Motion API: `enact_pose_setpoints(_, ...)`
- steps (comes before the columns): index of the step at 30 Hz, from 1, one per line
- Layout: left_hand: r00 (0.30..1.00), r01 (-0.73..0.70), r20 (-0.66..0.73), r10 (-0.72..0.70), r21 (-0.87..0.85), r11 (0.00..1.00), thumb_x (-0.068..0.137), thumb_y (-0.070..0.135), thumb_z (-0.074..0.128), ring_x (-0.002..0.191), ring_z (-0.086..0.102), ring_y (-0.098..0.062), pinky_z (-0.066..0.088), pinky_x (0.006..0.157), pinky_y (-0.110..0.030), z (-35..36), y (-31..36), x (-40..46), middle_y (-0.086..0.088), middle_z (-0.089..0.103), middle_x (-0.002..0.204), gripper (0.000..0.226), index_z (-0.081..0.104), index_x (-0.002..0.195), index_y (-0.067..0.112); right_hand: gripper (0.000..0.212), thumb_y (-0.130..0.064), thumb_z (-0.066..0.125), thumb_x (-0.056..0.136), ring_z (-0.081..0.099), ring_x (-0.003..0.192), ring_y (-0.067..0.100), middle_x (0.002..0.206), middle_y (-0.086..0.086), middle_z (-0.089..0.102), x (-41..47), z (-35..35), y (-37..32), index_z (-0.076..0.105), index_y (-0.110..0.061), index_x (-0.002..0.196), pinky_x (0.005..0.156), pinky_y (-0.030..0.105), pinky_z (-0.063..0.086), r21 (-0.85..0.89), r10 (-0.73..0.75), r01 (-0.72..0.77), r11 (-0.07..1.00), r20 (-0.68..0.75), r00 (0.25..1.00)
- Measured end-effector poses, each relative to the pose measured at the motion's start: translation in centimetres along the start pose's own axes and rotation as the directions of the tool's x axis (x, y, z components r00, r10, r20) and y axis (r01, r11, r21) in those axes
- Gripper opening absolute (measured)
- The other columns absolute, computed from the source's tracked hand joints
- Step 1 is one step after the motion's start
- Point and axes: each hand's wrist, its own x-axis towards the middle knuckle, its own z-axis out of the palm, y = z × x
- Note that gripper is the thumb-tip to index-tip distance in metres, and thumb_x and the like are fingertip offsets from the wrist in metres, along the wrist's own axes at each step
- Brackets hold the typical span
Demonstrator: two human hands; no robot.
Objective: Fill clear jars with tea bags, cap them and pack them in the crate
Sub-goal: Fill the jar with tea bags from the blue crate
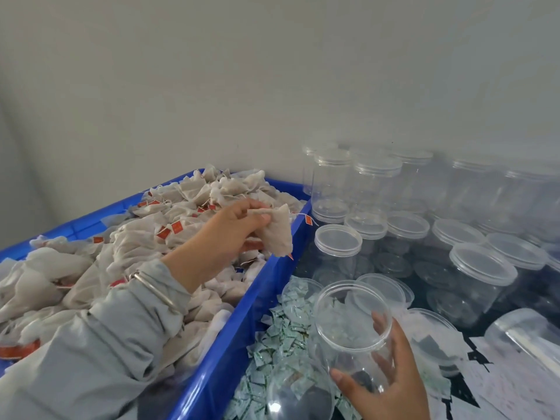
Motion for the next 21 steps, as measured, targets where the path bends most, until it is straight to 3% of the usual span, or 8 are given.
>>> enact_pose_setpoints(1, 0.997, 0.041, 0.072, -0.036, -0.075, 0.996, 0.094, 0.003, 0.05, 0.064, 0.063, -0.008, 0.055, 0.061, -0.024, 0.7, 0.0, -0.5, 0.003, 0.063, 0.07, 0.019, 0.061, 0.083, 0.015, 0.102, -0.049, 0.084, 0.024, 0.053, 0.109, -0.001, 0.116, -0.045, 0.049, -0.1, 0.1, 0.0, 0.044, -0.065, 0.117, 0.089, 0.038, 0.053, -0.009, 0.009, -0.009, 1.0, -0.004, 1.0)
enact_pose_setpoints(3, 0.976, 0.105, 0.204, -0.073, -0.149, 0.983, 0.091, -0.004, 0.048, 0.064, 0.062, -0.01, 0.057, 0.064, -0.027, 2.2, -0.1, -1.4, 0.0, 0.061, 0.069, 0.028, 0.062, 0.076, 0.015, 0.105, -0.046, 0.088, 0.026, 0.052, 0.114, 0.006, 0.117, -0.045, 0.048, -0.1, 0.1, 0.1, 0.044, -0.06, 0.12, 0.096, 0.047, 0.049, -0.017, 0.012, -0.012, 1.0, -0.011, 1.0)
enact_pose_setpoints(6, 0.926, 0.147, 0.366, -0.087, -0.137, 0.98, 0.078, -0.002, 0.053, 0.061, 0.057, -0.009, 0.055, 0.065, -0.026, 4.2, -0.3, -2.7, 0.0, 0.056, 0.066, 0.026, 0.063, 0.064, 0.018, 0.106, -0.028, 0.097, 0.032, 0.055, 0.114, 0.006, 0.118, -0.039, 0.051, 0.0, 0.1, 0.3, 0.045, -0.062, 0.117, 0.092, 0.046, 0.052, -0.009, 0.001, -0.001, 1.0, -0.002, 1.0)
enact_pose_setpoints(9, 0.9, 0.155, 0.426, -0.089, -0.123, 0.98, 0.067, -0.001, 0.05, 0.061, 0.057, -0.01, 0.053, 0.063, -0.023, 5.3, -0.5, -3.7, -0.003, 0.055, 0.066, 0.019, 0.059, 0.063, 0.016, 0.106, -0.042, 0.088, 0.029, 0.056, 0.115, 0.009, 0.123, -0.031, 0.053, 0.0, 0.1, 0.3, 0.043, -0.057, 0.123, 0.093, 0.048, 0.051, -0.01, -0.004, 0.004, 1.0, 0.012, 1.0)
enact_pose_setpoints(13, 0.874, 0.121, 0.481, -0.063, -0.09, 0.989, 0.069, 0.001, 0.056, 0.075, 0.064, -0.017, 0.054, 0.07, -0.025, 5.4, -0.5, -4.1, -0.008, 0.066, 0.082, 0.015, 0.061, 0.075, 0.014, 0.107, -0.039, 0.088, 0.031, 0.056, 0.116, 0.007, 0.127, -0.026, 0.054, 0.0, 0.0, 0.5, 0.041, -0.057, 0.125, 0.094, 0.046, 0.05, -0.004, 0.005, -0.004, 1.0, 0.017, 1.0)
enact_pose_setpoints(17, 0.908, 0.11, 0.416, -0.054, -0.112, 0.988, 0.079, -0.002, 0.058, 0.089, 0.068, -0.019, 0.057, 0.073, -0.027, 4.3, -0.2, -3.3, -0.006, 0.072, 0.092, 0.018, 0.063, 0.091, 0.011, 0.108, -0.042, 0.086, 0.03, 0.055, 0.115, 0.005, 0.127, -0.03, 0.052, 0.0, 0.0, 0.8, 0.042, -0.052, 0.128, 0.093, 0.042, 0.051, -0.014, 0.025, -0.025, 1.0, 0.002, 1.0)
enact_pose_setpoints(21, 0.99, 0.086, 0.113, -0.085, -0.006, 0.996, 0.089, -0.003, 0.053, 0.077, 0.068, -0.013, 0.057, 0.069, -0.025, 1.7, -0.2, -1.1, -0.003, 0.072, 0.082, 0.02, 0.066, 0.085, 0.012, 0.109, -0.047, 0.085, 0.031, 0.056, 0.115, 0.006, 0.127, -0.024, 0.054, -0.1, 0.0, 1.0, 0.04, -0.054, 0.129, 0.09, 0.036, 0.054, -0.043, 0.037, -0.037, 0.998, 0.012, 0.999)
